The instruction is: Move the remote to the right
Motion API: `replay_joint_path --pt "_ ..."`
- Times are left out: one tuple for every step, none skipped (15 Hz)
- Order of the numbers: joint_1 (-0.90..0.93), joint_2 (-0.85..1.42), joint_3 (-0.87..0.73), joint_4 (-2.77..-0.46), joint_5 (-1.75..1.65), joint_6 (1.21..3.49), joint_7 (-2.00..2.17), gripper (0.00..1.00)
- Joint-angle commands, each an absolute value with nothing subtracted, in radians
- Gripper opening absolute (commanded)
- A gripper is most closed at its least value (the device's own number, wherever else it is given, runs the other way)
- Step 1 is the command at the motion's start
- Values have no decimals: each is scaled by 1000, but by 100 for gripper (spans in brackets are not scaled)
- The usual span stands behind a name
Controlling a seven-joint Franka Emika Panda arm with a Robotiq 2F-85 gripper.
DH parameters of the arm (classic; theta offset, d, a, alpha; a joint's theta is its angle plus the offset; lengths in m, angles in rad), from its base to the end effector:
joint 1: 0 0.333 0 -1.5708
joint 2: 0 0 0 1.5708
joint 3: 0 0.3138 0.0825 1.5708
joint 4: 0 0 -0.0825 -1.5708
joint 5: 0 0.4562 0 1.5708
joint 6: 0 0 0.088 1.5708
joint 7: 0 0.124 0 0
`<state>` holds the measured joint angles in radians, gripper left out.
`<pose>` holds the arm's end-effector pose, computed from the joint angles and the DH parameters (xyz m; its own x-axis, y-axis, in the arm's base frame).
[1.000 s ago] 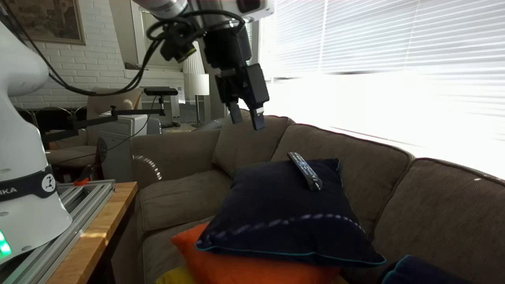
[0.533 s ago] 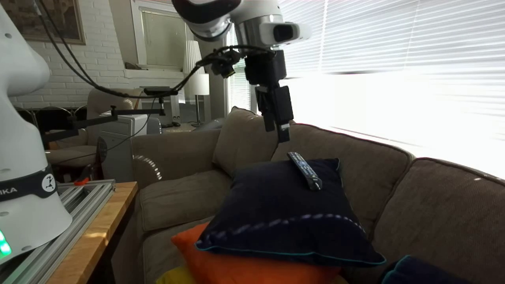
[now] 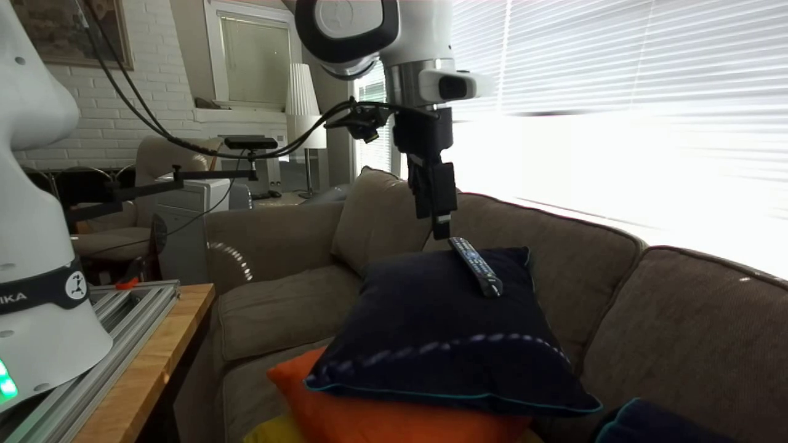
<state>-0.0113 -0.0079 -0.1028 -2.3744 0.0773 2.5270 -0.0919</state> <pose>0.5612 -0.0643 0.2709 0.9832 -0.0839 0.1624 -0.0784 -0.9961 -0.0401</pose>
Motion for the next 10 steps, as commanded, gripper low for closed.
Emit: replay_joint_path --pt "-28 -8 -86 -2374 77 2525 -91 100" --pt "-26 4 -84 -2363 105 2528 -134 100" --pt "-21 17 -79 -2350 162 2543 -200 100" --pt "-14 34 -72 -2332 229 2570 -296 100" --pt "-12 52 -64 -2317 249 2598 -351 100" --pt "-9 71 -52 -2292 310 2613 -435 100" --pt "-10 95 -40 -2267 329 2627 -500 100" --pt "-14 118 -24 -2245 368 2640 -574 100" --pt "-21 145 -6 -2217 395 2643 -644 100" --pt "-29 171 15 -2189 425 2636 -713 100"
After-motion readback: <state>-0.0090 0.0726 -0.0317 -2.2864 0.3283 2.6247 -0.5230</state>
